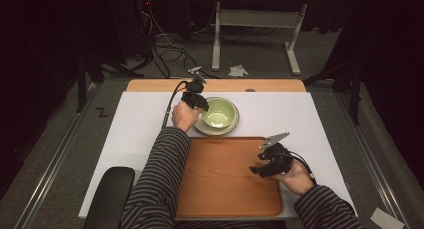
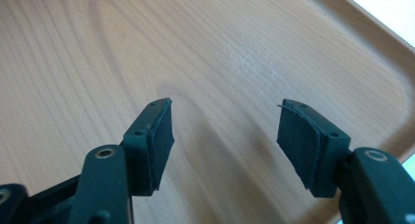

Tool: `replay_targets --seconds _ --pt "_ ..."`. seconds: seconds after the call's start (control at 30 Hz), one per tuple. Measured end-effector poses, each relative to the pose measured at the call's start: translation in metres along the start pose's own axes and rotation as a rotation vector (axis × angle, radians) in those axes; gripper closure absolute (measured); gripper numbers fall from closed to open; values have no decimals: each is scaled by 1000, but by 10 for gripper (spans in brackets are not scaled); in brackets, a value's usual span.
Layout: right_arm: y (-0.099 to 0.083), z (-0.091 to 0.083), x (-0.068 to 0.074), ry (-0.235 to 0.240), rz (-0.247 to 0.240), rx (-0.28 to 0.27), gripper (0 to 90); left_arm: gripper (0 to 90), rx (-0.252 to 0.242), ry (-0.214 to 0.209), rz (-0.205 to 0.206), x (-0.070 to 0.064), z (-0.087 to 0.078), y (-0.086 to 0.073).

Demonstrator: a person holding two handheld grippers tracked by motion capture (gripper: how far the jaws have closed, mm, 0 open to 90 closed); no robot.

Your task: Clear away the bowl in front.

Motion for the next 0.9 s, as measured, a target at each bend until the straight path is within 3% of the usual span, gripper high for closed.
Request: replay_targets --seconds 0.53,0.9 --pt "0 0 0 0 12 2 398 837 -27 -79 18 -19 -28 10" --pt "0 -1 -1 -1 10 0 397 836 -25 -101 45 -27 -46 11"
Point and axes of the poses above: each handheld gripper's, and its own axes: z roughly forward along the jaws, y roughly out of its top, x roughly to its left, the point moved 5 cm from there along z, roughly forward along the jaws, and after that the axes turned 8 degrees about -y, right-handed, at the moved point
